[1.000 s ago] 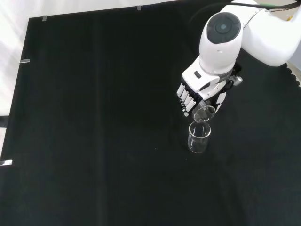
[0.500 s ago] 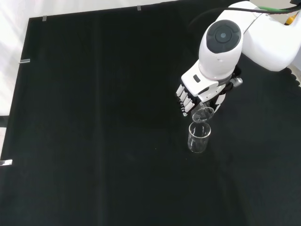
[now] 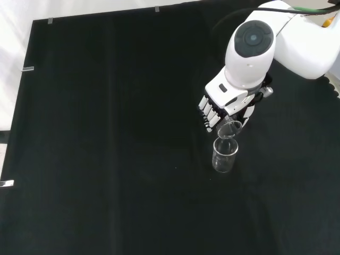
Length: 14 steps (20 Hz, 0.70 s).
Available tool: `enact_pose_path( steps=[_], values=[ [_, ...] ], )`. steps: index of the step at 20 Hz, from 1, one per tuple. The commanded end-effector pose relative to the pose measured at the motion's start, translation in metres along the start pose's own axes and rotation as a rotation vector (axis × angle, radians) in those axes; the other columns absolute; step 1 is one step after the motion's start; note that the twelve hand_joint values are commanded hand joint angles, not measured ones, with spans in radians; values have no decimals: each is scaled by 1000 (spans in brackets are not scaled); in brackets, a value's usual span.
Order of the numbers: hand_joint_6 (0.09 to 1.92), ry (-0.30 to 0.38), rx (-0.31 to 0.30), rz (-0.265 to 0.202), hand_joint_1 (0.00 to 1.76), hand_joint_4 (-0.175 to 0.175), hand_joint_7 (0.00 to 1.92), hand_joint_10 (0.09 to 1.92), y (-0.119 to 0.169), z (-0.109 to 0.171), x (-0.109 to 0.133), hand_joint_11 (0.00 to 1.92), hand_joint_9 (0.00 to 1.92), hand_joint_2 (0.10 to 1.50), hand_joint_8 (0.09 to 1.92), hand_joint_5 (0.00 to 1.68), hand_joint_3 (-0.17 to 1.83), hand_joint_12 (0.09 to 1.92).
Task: Pour the water from the handheld beaker into the one on the table.
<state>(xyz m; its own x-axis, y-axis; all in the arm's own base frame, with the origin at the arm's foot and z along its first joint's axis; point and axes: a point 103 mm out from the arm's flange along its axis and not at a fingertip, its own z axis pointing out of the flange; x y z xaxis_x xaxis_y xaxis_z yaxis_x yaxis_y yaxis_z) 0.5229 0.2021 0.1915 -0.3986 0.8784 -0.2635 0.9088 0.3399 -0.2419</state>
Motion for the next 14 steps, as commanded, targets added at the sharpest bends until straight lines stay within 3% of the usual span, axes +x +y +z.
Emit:
enact_pose_path(
  steps=[1, 2, 3, 5, 6, 7, 8, 11, 12, 14],
  values=[
    [445, -46, 27, 33, 1430, -175, 1605, 444, -8, 2, -6, 1195, 1360, 1016, 87, 1279, -175, 734],
    [446, 13, -54, -55, 1430, -175, 1605, 444, 1, -5, 7, 1195, 1360, 1016, 87, 1278, -175, 734],
    [446, 7, -7, -57, 1430, -175, 1604, 445, 3, -6, 9, 1195, 1360, 1016, 87, 1278, -175, 734],
    [446, -49, 38, 19, 1430, -175, 1604, 445, 2, -6, 10, 1195, 1360, 1016, 87, 1278, -175, 733],
    [446, -49, 41, 19, 1430, -175, 1604, 446, 1, -5, 8, 1196, 1360, 1016, 87, 1278, -175, 733],
    [447, -101, 51, 24, 1430, -175, 1604, 446, 2, -4, 8, 1196, 1359, 1016, 87, 1278, -175, 733],
    [447, -73, 70, 46, 1430, -175, 1604, 447, 2, -5, 10, 1196, 1359, 1016, 87, 1278, -175, 733],
    [447, -80, 74, 48, 1430, -175, 1604, 448, -2, -2, 10, 1196, 1359, 1016, 87, 1278, -175, 733],
    [448, -116, 124, 41, 1430, -175, 1604, 449, 2, -7, 7, 1196, 1359, 1016, 87, 1277, -175, 732],
    [448, -107, 122, 41, 1430, -175, 1604, 449, 2, -3, -2, 1196, 1358, 1016, 87, 1277, -175, 732]
  ],
)
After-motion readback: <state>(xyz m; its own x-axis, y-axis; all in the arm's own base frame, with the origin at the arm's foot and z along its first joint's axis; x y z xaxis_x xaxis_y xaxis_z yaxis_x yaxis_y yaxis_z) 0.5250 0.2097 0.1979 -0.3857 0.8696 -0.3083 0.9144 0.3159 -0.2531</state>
